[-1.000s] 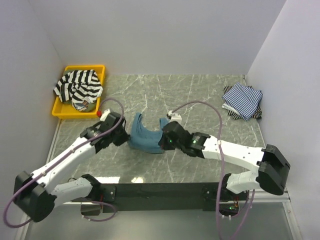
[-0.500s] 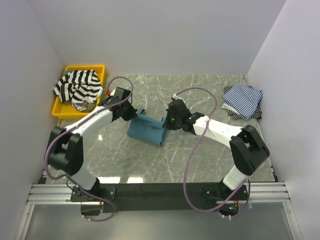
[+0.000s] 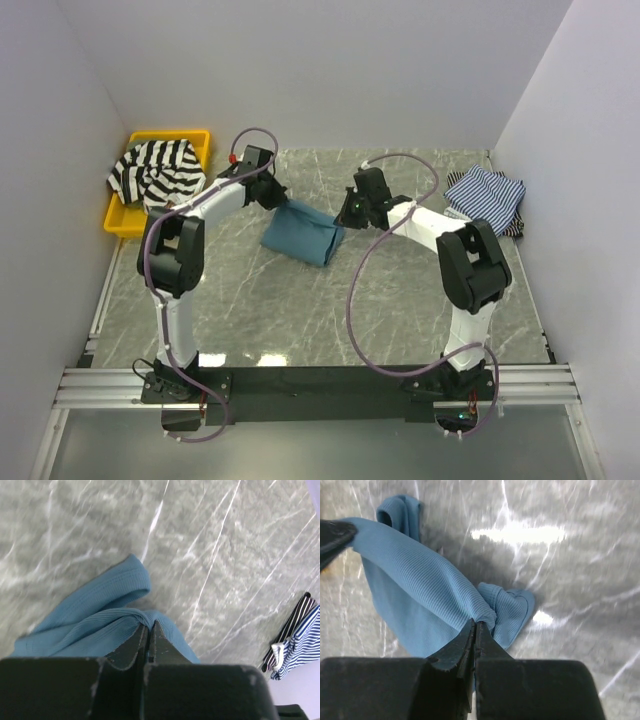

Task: Fold and stack the tank tops
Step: Fold the tank top

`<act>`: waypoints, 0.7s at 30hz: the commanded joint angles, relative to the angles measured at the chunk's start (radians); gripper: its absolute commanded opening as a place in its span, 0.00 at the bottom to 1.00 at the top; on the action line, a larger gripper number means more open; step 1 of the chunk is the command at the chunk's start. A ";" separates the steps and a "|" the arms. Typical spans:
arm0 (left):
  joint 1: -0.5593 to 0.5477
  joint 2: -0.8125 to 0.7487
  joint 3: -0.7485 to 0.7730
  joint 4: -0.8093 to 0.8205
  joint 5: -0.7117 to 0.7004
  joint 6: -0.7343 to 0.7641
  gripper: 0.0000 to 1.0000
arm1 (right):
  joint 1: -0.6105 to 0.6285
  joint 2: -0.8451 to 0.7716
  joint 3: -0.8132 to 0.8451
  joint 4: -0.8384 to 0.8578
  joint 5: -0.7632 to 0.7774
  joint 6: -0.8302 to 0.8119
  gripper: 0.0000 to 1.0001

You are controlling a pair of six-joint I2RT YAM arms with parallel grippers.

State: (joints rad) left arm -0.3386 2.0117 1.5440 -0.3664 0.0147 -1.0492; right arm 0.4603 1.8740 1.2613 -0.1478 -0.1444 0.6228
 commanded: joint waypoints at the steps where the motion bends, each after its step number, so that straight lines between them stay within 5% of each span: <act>1: 0.018 0.041 0.076 0.046 0.045 0.025 0.01 | -0.029 0.037 0.072 0.004 -0.026 -0.018 0.00; 13: 0.047 0.117 0.108 0.193 0.143 0.006 0.04 | -0.066 0.089 0.124 0.011 -0.021 0.005 0.01; 21: 0.052 0.154 0.090 0.303 0.202 -0.009 0.15 | -0.075 0.091 0.121 0.037 -0.035 0.034 0.15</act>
State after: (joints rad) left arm -0.2932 2.1521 1.6089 -0.1513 0.1867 -1.0588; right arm 0.3935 1.9667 1.3430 -0.1383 -0.1780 0.6437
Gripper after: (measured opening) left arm 0.130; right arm 0.134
